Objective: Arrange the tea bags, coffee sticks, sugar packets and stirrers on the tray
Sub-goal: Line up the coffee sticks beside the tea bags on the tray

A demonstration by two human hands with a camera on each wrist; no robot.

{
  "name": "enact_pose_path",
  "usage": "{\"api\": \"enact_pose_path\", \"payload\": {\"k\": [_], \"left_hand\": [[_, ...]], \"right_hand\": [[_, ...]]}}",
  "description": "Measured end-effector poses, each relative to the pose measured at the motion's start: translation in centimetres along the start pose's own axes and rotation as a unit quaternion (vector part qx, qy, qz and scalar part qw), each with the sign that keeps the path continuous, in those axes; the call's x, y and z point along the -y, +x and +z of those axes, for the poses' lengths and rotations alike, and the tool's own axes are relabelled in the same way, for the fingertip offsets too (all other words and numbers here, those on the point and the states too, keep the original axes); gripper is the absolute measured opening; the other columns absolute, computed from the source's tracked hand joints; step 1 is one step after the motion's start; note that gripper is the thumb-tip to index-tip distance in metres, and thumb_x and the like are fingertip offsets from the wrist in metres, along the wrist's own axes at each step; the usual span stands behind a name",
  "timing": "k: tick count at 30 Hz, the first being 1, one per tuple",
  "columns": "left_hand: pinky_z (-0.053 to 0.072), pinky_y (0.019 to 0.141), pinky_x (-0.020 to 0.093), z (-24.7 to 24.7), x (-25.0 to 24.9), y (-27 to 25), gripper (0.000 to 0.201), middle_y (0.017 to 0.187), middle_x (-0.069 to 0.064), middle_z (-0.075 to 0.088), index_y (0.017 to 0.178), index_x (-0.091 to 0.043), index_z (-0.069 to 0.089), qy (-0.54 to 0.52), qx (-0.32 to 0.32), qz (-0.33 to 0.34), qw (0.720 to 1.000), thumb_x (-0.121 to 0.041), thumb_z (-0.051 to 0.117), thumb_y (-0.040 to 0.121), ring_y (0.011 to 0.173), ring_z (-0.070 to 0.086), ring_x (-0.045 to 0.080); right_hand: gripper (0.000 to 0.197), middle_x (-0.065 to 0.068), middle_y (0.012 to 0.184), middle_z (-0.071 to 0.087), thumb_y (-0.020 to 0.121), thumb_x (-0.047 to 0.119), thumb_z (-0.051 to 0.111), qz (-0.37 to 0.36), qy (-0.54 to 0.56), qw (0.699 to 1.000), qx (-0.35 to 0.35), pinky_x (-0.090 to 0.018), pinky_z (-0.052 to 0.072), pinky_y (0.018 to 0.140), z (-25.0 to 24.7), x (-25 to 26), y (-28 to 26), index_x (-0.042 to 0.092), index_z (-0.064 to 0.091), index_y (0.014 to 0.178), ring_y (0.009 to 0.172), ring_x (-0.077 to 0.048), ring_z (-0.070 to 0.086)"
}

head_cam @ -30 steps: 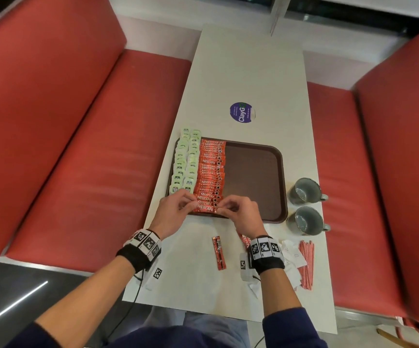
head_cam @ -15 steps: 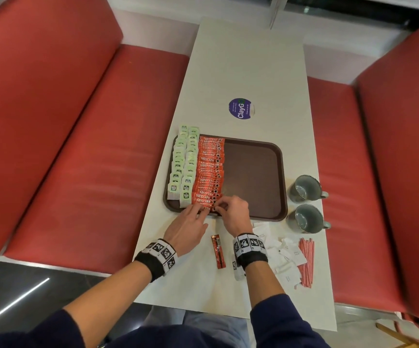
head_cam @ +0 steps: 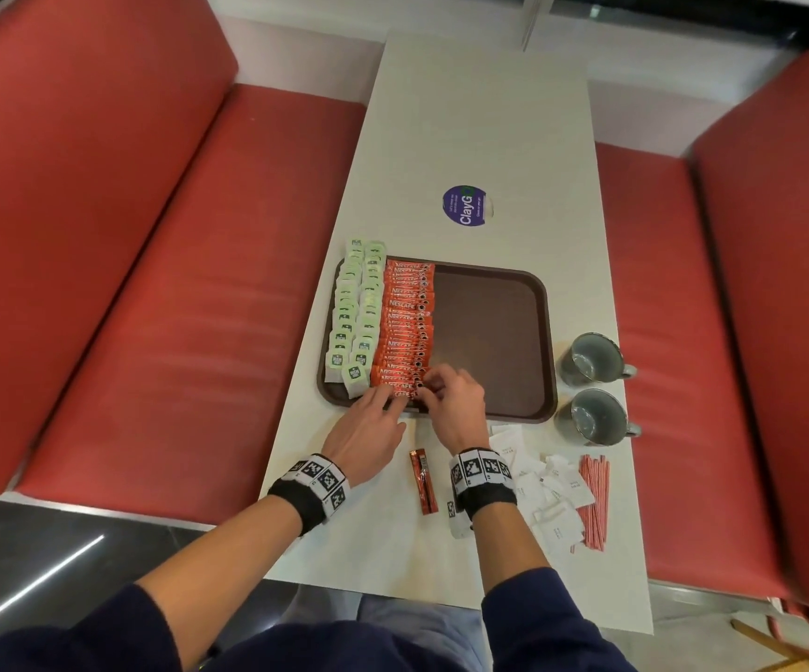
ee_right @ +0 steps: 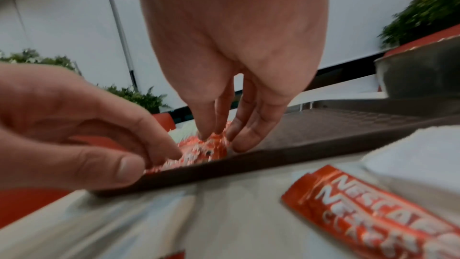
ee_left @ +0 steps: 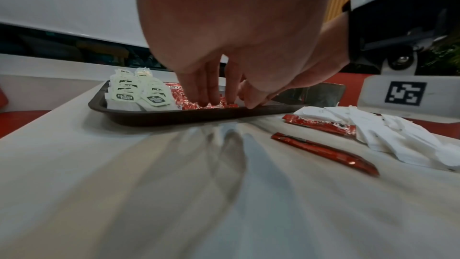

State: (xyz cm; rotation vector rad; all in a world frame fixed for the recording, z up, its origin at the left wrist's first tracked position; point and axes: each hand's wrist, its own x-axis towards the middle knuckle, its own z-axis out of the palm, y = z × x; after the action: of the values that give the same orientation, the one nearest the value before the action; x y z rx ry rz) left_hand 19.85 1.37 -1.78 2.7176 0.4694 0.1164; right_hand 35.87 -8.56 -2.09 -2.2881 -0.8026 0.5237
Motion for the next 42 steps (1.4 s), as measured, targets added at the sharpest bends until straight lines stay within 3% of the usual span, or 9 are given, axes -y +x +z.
{"api": "enact_pose_path", "payload": {"k": [5,10,13,17,22,29,32,36,42], "left_hand": [[0.059,0.092,0.037,0.7,-1.4,-1.7,0.023,0.125,0.003,0.061,0.127,-0.011,0.070,-0.049,0.024,0.104,0.993,-0.012,0.067,0.104,0.115,0.057,0.021],[0.054,0.108,0.041,2.6,-2.6,-2.9,0.042,0.151,0.007,0.058,0.142,-0.017,0.066,-0.014,0.126,0.182,0.975,-0.006,0.067,0.102,0.137,0.054,0.028],[0.059,0.096,0.042,2.6,-2.7,-3.7,0.038,0.141,0.006,0.064,0.132,-0.020,0.072,0.015,0.137,0.185,0.973,-0.006,0.072,0.097,0.128,0.059,0.028],[0.052,0.071,0.036,2.3,-1.8,-5.0,0.030,0.116,-0.003,0.065,0.116,-0.026,0.071,0.053,0.109,0.125,0.985,-0.009,0.079,0.092,0.102,0.060,0.023],[0.030,0.077,0.035,1.5,-1.0,-6.0,0.019,0.119,-0.002,0.059,0.118,-0.023,0.060,0.056,0.122,0.042,0.990,-0.009,0.060,0.105,0.109,0.053,0.024],[0.047,0.070,0.044,-0.3,0.1,-7.3,0.023,0.091,0.003,0.068,0.108,-0.027,0.039,-0.129,0.111,-0.115,0.979,-0.015,0.058,0.106,0.079,0.064,0.031],[0.053,0.071,0.043,-0.7,0.5,-7.7,0.023,0.082,-0.010,0.064,0.109,-0.031,0.052,-0.197,0.089,-0.130,0.968,-0.009,0.058,0.105,0.071,0.061,0.015],[0.063,0.086,0.040,-1.1,0.7,-7.6,0.029,0.106,-0.003,0.069,0.102,-0.032,0.077,-0.273,0.080,-0.176,0.942,-0.010,0.059,0.107,0.083,0.072,0.012],[0.056,0.080,0.024,-3.4,-1.1,-6.5,0.027,0.106,-0.013,0.076,0.111,-0.030,0.081,-0.412,-0.007,-0.215,0.885,-0.049,0.084,0.091,0.090,0.071,0.004]], "right_hand": [[0.006,0.003,0.097,0.073,0.101,0.023,0.076,0.051,-0.012,0.997,-0.059,-0.035,0.060,0.086,-4.1,-1.7,-3.1,0.021,0.072,0.106,0.091,-0.016,0.070],[0.012,-0.007,0.104,0.076,0.104,0.023,0.069,0.172,-0.063,0.982,-0.045,-0.032,0.052,0.081,-6.6,-4.3,-6.3,0.015,0.074,0.111,0.095,-0.023,0.070],[0.028,-0.013,0.113,0.074,0.100,0.030,0.071,0.172,-0.109,0.979,0.004,-0.039,0.057,0.090,-5.2,-4.4,-7.6,0.012,0.072,0.122,0.107,-0.032,0.070],[0.036,-0.018,0.133,0.057,0.102,0.015,0.062,0.134,-0.184,0.973,0.031,-0.046,0.053,0.098,-1.7,-3.1,-9.3,0.004,0.058,0.136,0.119,-0.039,0.062],[0.037,-0.017,0.133,0.057,0.101,0.003,0.061,0.089,-0.215,0.973,0.006,-0.044,0.053,0.099,1.0,-1.9,-10.4,0.009,0.057,0.137,0.118,-0.038,0.061],[0.034,-0.016,0.122,0.073,0.097,0.019,0.072,0.118,-0.212,0.969,0.049,-0.047,0.046,0.110,1.2,-1.6,-9.4,0.006,0.057,0.124,0.117,-0.039,0.066],[0.029,-0.017,0.128,0.064,0.100,0.018,0.068,0.131,-0.192,0.969,0.085,-0.048,0.052,0.105,1.1,-1.2,-9.4,0.005,0.063,0.125,0.121,-0.040,0.062],[0.025,-0.010,0.121,0.065,0.098,0.027,0.074,0.132,-0.133,0.976,0.109,-0.045,0.057,0.094,0.5,-0.6,-10.1,0.017,0.067,0.120,0.110,-0.035,0.068],[0.038,-0.002,0.085,0.081,0.075,0.026,0.102,0.077,0.151,0.978,0.121,-0.041,0.067,0.068,-2.3,3.2,-11.2,0.022,0.069,0.095,0.075,-0.021,0.079]]}}
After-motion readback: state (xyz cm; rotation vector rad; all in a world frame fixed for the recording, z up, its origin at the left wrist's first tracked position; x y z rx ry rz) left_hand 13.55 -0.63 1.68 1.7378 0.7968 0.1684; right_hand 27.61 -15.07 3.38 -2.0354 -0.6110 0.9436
